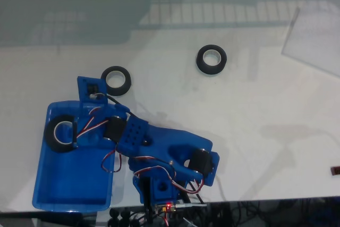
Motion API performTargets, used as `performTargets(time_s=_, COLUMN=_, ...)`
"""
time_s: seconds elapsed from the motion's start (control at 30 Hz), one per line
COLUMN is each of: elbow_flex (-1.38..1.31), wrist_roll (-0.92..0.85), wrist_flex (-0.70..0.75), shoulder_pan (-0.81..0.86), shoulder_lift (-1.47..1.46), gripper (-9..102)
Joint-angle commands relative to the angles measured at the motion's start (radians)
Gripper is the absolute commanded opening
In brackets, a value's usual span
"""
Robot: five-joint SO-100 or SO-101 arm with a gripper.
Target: Grasp all tape and put them in the bin.
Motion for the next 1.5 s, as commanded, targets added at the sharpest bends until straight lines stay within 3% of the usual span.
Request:
performTargets(time_s=0.0, elbow_flex=-0.009, wrist_roll=0.017, wrist_flex=0.003, shoulder_pan=-0.028, shoulder_lift=0.002, gripper=0)
performTargets(time_s=0.17, elbow_flex=-0.009, wrist_roll=0.017, wrist_flex=0.003, shoulder_pan=-0.038, shoulder_lift=0.002, gripper=0)
performTargets(time_s=0.33, elbow_flex=0.000, wrist_roll=0.048, wrist_flex=0.003, shoulder_pan=-0.029, shoulder_lift=0.012, gripper=15)
performTargets(time_s=0.5, elbow_flex=0.005, wrist_roll=0.098, wrist_flex=-0.003, shoulder_pan=-0.018, shoulder_lift=0.035, gripper=22)
performTargets(time_s=0.83, elbow_flex=0.005, wrist_roll=0.127, wrist_flex=-0.029, shoulder_pan=0.063, shoulder_lift=0.052, gripper=25)
performTargets(time_s=1.07, elbow_flex=-0.002, wrist_roll=0.158, wrist_flex=-0.097, shoulder_pan=0.232, shoulder_lift=0.008, gripper=25)
performTargets(time_s=1.47, elbow_flex=-0.110, wrist_roll=0.144, wrist_flex=-0.133, shoulder_pan=0.709, shoulder_lift=-0.279, gripper=28)
